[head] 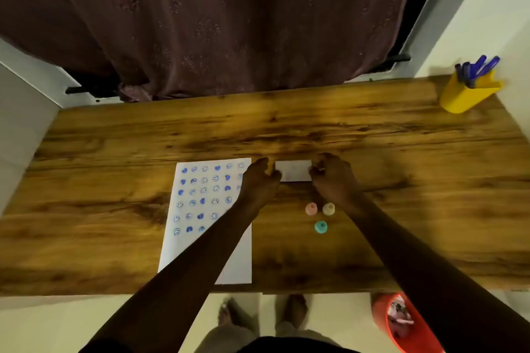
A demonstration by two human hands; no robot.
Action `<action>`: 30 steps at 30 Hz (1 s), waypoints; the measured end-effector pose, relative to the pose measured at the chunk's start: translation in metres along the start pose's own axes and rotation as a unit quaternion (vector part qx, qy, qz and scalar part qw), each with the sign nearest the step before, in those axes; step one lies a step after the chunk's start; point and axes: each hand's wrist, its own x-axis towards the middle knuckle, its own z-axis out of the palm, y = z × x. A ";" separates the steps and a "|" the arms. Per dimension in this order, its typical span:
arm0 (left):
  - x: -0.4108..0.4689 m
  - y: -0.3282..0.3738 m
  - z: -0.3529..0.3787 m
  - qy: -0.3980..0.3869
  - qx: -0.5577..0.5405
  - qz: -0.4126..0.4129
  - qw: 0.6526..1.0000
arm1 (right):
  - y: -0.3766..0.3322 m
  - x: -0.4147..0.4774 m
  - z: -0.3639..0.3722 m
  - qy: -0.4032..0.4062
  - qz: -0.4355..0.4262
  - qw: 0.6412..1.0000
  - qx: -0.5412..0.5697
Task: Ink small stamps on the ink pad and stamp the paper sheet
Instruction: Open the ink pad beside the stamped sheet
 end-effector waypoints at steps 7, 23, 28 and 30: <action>0.008 0.004 0.012 -0.031 0.023 -0.003 0.999 | 0.008 0.005 0.008 -0.032 0.049 0.998 0.000; -0.011 0.019 -0.061 0.011 -0.070 0.017 0.997 | -0.057 -0.013 0.014 0.013 -0.035 0.999 0.036; -0.033 -0.006 -0.143 0.070 -0.104 0.066 0.990 | -0.121 -0.035 0.043 -0.001 -0.094 0.993 0.071; -0.044 -0.021 -0.176 0.080 -0.121 0.066 0.987 | -0.145 -0.043 0.062 -0.005 -0.113 0.991 0.066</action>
